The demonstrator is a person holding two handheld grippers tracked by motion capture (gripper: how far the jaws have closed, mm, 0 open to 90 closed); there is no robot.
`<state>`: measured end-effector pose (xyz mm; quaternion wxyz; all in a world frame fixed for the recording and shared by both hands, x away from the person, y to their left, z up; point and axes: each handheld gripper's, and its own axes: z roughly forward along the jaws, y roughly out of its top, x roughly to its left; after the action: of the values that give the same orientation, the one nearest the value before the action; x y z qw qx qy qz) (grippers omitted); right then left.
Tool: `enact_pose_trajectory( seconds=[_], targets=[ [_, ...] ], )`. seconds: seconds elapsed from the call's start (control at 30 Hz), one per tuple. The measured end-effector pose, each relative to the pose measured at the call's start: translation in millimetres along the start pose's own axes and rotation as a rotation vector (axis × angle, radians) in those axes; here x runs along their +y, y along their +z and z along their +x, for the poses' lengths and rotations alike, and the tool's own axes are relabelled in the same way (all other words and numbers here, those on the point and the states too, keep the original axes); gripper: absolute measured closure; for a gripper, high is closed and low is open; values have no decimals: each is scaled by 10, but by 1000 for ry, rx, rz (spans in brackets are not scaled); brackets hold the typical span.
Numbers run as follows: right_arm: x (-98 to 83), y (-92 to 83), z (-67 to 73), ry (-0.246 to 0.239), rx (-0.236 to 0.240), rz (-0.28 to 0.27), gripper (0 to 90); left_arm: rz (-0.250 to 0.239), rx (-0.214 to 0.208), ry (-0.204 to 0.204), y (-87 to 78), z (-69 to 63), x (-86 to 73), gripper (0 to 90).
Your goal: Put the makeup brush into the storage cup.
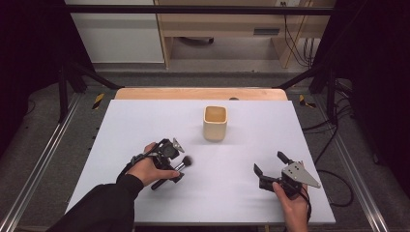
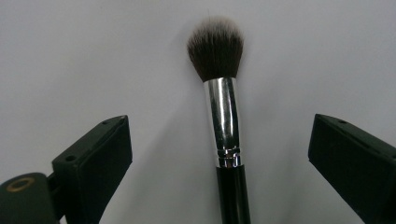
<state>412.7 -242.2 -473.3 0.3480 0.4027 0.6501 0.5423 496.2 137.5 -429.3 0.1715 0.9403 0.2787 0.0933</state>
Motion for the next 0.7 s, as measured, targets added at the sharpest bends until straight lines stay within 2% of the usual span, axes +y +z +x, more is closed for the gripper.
enact_pose_trajectory(
  seconds=[0.27, 0.43, 0.7],
  targets=[
    [-5, 4, -3, 0, -1, 5, 43, 41, -13, -18, 62, 15, -61, 126],
    [-6, 4, -3, 0, -2, 7, 43, 58, -30, -28, 62, 11, -74, 282],
    [-9, 8, -2, -2, -1, 10, 44, 80, -42, -24, 61, 4, -68, 410]
  ],
)
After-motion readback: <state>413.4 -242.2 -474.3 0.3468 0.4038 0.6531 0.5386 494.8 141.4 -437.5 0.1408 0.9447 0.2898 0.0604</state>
